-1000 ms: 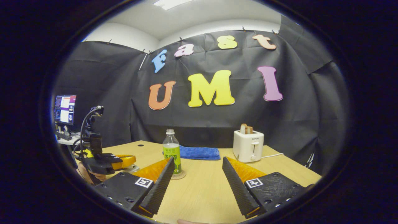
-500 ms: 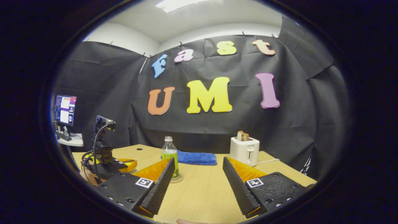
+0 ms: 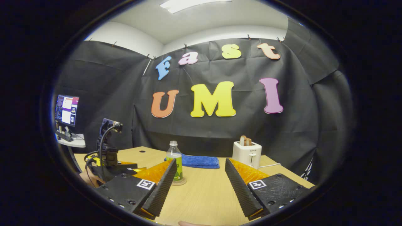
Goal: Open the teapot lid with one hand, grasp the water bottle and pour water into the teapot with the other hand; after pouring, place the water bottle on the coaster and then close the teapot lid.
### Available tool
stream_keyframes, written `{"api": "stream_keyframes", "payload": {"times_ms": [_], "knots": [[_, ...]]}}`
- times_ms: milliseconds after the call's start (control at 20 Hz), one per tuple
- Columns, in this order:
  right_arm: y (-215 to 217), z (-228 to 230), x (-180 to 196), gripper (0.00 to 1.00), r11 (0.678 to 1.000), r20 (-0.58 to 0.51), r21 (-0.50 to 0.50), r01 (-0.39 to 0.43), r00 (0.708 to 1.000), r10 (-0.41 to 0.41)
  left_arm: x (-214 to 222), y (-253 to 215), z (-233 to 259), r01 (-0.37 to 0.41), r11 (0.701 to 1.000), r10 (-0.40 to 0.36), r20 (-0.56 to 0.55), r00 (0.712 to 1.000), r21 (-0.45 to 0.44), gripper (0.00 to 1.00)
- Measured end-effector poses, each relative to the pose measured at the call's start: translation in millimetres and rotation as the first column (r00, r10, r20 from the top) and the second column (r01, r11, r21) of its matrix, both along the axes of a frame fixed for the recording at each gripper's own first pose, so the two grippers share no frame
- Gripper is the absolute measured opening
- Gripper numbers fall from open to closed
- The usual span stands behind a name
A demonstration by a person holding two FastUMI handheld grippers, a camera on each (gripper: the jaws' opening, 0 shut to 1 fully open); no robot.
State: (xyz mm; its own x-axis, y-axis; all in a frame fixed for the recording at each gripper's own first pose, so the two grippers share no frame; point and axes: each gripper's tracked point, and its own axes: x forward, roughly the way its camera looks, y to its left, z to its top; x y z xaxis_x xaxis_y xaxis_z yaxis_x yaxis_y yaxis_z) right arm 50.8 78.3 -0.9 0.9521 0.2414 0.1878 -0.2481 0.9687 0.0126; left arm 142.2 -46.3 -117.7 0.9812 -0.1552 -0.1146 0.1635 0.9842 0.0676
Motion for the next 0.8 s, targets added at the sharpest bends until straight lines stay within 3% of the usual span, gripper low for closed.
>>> {"api": "stream_keyframes", "payload": {"times_ms": [150,300,450,800], "knots": [[-5.7,8.2,-7.6,0.93,1.000,0.009,-0.003,0.016,1.000,-0.016,-12.1,4.5,18.3,-0.020,1.000,0.020,-0.002,1.000,0.001,0.74],[-10.1,19.2,-18.5,0.93,0.999,0.012,0.034,0.009,1.000,-0.009,-30.4,9.0,44.0,-0.040,0.999,0.040,0.009,0.999,-0.011,0.92],[-24.1,24.8,-26.6,0.93,0.997,-0.008,0.049,0.055,0.998,-0.054,-55.5,6.8,66.5,-0.040,0.998,0.040,0.001,0.999,-0.054,0.93],[-41.9,33.2,-47.8,0.92,0.992,-0.044,0.041,0.121,0.992,-0.120,-121.4,15.8,107.8,-0.074,0.997,0.074,0.074,0.994,-0.013,0.93]]}}
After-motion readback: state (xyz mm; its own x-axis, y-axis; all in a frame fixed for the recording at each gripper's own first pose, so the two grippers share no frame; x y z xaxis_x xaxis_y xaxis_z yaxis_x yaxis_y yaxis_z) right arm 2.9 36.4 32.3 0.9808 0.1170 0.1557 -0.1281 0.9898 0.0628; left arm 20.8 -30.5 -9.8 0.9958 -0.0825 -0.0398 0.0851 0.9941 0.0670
